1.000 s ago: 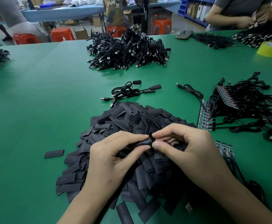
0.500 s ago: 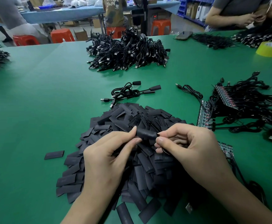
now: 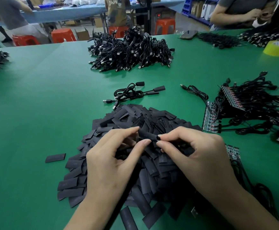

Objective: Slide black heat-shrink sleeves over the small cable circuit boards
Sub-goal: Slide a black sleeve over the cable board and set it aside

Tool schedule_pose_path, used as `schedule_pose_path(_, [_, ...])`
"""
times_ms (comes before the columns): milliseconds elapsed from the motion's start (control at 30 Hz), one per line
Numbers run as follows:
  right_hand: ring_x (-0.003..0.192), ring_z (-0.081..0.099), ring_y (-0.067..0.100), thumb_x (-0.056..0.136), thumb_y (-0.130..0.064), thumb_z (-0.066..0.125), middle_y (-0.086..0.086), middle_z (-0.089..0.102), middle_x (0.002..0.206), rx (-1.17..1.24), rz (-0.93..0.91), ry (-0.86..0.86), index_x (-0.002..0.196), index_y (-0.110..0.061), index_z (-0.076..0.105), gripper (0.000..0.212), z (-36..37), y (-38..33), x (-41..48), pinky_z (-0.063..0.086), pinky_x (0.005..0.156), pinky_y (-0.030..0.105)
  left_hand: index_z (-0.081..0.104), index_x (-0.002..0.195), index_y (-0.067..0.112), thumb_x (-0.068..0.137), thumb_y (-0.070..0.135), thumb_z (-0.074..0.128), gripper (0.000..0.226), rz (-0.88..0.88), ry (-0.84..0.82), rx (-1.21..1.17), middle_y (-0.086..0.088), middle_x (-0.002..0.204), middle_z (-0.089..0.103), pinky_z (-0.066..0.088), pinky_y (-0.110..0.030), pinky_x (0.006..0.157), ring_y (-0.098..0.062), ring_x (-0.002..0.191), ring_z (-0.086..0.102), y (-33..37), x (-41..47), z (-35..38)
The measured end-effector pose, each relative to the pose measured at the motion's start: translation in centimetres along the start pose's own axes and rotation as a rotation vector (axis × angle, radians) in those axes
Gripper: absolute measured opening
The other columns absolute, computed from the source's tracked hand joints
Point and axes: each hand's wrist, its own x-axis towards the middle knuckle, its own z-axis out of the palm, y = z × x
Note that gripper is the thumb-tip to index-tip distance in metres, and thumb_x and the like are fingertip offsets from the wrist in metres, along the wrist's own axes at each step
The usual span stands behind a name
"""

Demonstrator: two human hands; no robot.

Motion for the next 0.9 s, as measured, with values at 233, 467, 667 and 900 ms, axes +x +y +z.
schedule_pose_path(233, [0.083,0.069,-0.003,0.082,-0.016,0.084,-0.012,0.076,0.086,-0.002,-0.024,0.002,0.085,-0.014,0.078,0.007,0.59,0.01,-0.44,0.053,0.074,0.017,0.076,0.114,0.027,0.085,0.037,0.081,0.031,-0.100,-0.063,-0.202,0.011,0.097,0.076,0.057,-0.021,0.081,-0.011,0.090,0.075,-0.20,-0.42,0.16])
schedule_pose_path(467, [0.079,0.070,-0.003,0.081,-0.023,0.083,-0.018,0.075,0.083,0.103,0.062,-0.051,0.086,-0.018,0.080,0.007,0.62,0.15,-0.44,0.054,0.069,0.022,0.075,0.119,0.028,0.085,0.034,0.077,0.034,-0.145,-0.140,-0.318,0.010,0.107,0.075,0.057,-0.022,0.085,-0.015,0.099,0.074,-0.45,-0.01,0.13])
schedule_pose_path(667, [0.077,0.071,-0.002,0.081,-0.019,0.085,-0.018,0.075,0.081,0.162,0.101,-0.080,0.087,-0.021,0.080,0.008,0.43,0.31,-0.40,0.055,0.069,0.024,0.075,0.119,0.023,0.084,0.023,0.079,0.035,-0.178,-0.167,-0.368,0.010,0.103,0.076,0.056,-0.019,0.084,-0.013,0.095,0.074,-0.42,-0.08,0.25])
schedule_pose_path(900, [0.083,0.068,-0.007,0.081,-0.019,0.080,-0.017,0.075,0.086,0.047,-0.005,-0.073,0.085,-0.017,0.079,0.005,0.72,-0.13,-0.58,0.049,0.076,0.010,0.075,0.114,0.023,0.080,0.016,0.072,0.035,-0.218,-0.189,-0.374,0.008,0.100,0.077,0.056,-0.018,0.084,-0.012,0.094,0.075,-0.43,-0.34,0.35])
